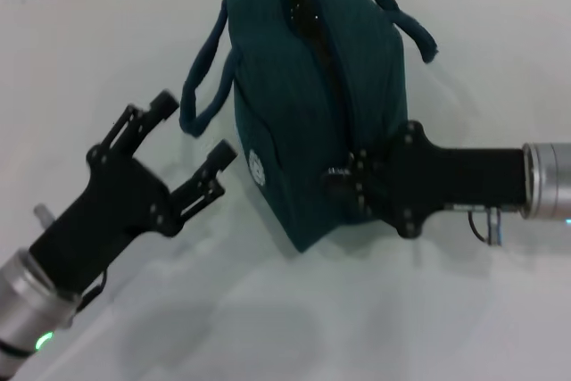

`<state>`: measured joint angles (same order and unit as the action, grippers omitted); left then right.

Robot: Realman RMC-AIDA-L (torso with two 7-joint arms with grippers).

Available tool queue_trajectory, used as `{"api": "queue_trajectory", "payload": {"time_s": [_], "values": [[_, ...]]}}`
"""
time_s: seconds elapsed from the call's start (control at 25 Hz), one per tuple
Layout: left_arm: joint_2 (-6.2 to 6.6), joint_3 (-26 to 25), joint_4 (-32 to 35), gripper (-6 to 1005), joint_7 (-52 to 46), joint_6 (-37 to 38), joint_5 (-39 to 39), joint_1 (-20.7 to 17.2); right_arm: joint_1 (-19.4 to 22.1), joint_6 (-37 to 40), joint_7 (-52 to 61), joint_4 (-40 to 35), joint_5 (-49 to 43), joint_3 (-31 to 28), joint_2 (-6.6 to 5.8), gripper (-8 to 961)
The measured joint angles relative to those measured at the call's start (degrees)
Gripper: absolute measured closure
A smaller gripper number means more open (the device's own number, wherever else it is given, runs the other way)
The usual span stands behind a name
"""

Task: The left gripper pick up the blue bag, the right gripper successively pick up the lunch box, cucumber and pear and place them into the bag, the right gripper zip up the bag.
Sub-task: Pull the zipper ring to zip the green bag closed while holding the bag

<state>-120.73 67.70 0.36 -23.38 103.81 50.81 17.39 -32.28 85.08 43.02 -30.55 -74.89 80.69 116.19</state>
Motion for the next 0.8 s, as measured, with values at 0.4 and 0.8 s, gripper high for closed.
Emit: {"api": "queue_trajectory", "payload": {"time_s": [0.4, 0.8], "values": [[0.20, 1.96, -1.32, 119, -0.09, -3.81, 2.86, -4.02, -1.89, -4.04, -2.07, 1.66, 9.24, 2.64, 0.00, 938], [-0.03, 6.18, -1.97, 120, -4.48, -9.68, 4.54, 1.36, -1.99, -4.11, -3.20, 1.63, 11.97, 6.32, 0.00, 938]]}}
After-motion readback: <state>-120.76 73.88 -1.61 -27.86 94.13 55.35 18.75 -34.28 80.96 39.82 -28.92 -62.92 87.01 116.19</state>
